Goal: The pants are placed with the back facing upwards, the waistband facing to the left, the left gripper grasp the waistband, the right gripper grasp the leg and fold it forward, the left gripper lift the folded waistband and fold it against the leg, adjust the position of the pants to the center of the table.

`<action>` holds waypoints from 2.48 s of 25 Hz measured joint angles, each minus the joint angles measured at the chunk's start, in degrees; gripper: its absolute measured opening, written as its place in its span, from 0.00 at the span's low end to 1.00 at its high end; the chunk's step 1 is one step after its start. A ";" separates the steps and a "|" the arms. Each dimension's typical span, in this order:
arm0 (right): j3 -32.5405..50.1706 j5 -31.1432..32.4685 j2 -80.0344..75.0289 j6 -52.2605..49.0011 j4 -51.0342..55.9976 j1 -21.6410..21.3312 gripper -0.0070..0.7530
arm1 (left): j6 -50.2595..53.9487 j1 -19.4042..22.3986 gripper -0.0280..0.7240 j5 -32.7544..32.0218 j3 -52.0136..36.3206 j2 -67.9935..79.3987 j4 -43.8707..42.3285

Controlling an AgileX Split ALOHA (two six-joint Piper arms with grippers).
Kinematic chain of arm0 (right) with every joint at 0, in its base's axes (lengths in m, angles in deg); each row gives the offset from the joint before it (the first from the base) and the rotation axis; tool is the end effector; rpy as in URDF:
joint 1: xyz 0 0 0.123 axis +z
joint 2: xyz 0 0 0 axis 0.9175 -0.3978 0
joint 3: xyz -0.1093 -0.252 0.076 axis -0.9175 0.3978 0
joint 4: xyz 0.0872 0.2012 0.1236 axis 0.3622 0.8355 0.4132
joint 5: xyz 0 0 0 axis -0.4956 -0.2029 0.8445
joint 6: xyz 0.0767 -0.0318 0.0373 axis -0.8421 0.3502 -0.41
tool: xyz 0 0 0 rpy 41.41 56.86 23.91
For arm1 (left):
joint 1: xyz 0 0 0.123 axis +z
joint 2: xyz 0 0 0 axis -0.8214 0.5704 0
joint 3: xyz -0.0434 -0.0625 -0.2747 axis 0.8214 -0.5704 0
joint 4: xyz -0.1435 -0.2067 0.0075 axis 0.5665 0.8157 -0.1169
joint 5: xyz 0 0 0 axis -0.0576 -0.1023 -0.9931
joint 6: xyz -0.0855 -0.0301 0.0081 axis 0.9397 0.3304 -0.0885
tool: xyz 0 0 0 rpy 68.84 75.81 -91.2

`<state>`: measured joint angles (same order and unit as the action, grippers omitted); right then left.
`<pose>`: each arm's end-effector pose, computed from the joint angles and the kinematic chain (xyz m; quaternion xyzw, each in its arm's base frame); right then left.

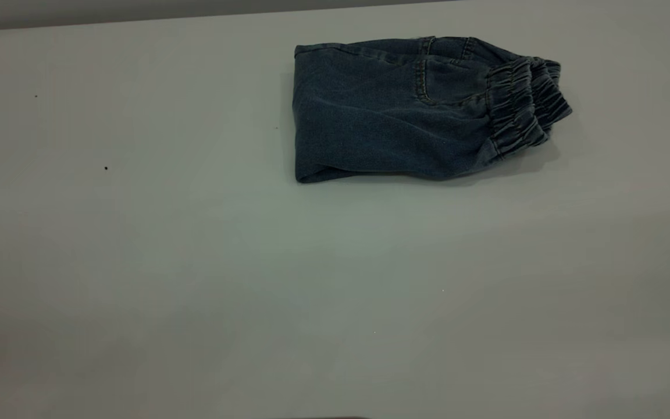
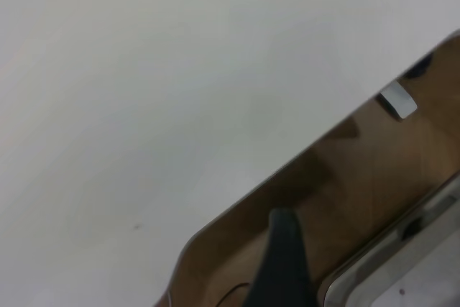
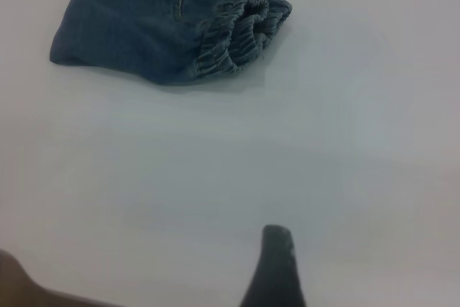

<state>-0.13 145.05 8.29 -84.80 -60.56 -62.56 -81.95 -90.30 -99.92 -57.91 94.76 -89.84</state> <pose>-0.0085 0.0102 0.2643 -0.0661 0.8732 0.0649 0.4784 0.0212 -0.0140 0.2677 0.2831 0.8745 -0.1122 0.3775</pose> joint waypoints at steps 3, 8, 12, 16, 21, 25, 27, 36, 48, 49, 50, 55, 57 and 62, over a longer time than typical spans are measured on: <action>0.00 -0.05 0.00 0.00 0.00 0.00 0.66 | 0.00 7.39 0.77 0.00 0.00 0.00 0.00; 0.00 -0.05 0.00 0.00 0.00 0.00 0.66 | 0.00 22.74 0.77 0.01 0.00 -0.19 0.00; 0.00 -0.10 0.00 0.00 0.02 0.00 0.66 | 0.05 30.47 0.77 0.06 0.00 -3.50 0.00; 0.00 -0.10 0.00 0.00 0.02 -2.20 0.66 | 0.05 34.21 0.77 0.06 0.00 -9.30 0.00; 0.00 -0.10 0.00 0.00 0.02 -5.24 0.66 | 0.05 35.24 0.77 -0.10 0.00 -12.92 0.00; 0.00 -0.10 0.00 0.00 0.02 -5.24 0.66 | 0.05 35.24 0.77 -0.21 0.00 -13.53 0.00; 0.00 -0.10 0.00 0.00 0.02 -5.24 0.66 | 0.05 35.24 0.77 -0.27 0.00 -13.53 0.00; 0.00 -0.10 0.00 0.00 0.02 -5.31 0.66 | 0.17 35.24 0.77 -0.33 0.00 -13.53 0.00; 0.00 -0.16 0.00 -1.37 -1.19 -5.42 0.66 | 0.17 35.24 0.77 -0.34 0.00 -13.53 0.00; 0.00 -0.16 0.00 -2.24 -1.91 -5.42 0.66 | 0.17 35.24 0.77 -0.34 0.00 -13.53 0.00; 0.00 -0.16 0.00 -3.36 -2.76 -5.42 0.66 | 0.17 35.24 0.77 -0.34 0.00 -13.53 0.00; 0.00 -0.16 0.00 -5.26 -3.98 -5.42 0.66 | 0.17 35.24 0.77 -0.34 0.00 -13.53 0.00; 0.00 -0.16 0.00 -5.38 -4.04 -5.42 0.66 | 0.17 35.24 0.77 -0.34 0.00 -13.53 0.00; 0.00 -0.16 0.00 -5.50 -4.09 -5.42 0.66 | 0.17 35.24 0.77 -0.34 0.00 -13.53 0.00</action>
<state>-0.13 144.90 8.29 -90.30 -64.65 -67.97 -81.77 -55.06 -100.27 -57.91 81.23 -89.84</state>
